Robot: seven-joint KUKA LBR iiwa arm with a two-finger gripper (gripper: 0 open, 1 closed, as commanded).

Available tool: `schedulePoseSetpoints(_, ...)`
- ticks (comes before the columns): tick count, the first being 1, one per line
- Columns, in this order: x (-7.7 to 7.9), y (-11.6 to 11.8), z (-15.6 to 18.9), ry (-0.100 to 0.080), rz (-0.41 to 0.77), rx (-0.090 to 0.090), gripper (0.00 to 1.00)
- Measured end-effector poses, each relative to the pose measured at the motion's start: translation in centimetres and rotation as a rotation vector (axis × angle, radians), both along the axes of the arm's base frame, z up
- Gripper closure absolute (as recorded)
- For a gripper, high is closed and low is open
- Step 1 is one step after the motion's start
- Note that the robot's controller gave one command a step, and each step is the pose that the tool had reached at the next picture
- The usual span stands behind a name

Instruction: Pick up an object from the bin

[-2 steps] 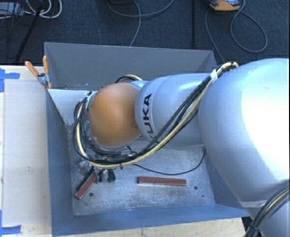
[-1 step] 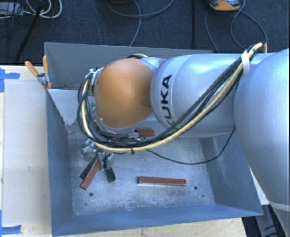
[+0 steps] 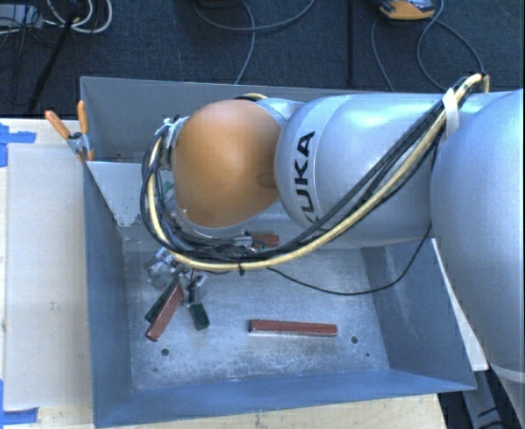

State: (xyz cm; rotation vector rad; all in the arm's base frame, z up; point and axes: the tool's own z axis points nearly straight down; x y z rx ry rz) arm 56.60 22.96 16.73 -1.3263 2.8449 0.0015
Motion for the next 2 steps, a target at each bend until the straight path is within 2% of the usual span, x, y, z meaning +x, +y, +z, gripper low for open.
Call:
schedulePoseSetpoints(1, 0.03, 0.06, 1.99, -0.001, -0.006, 0.0, 1.0)
schedulePoseSetpoints(2, 0.06, 0.08, 2.27, 0.002, -0.011, 0.0, 1.0)
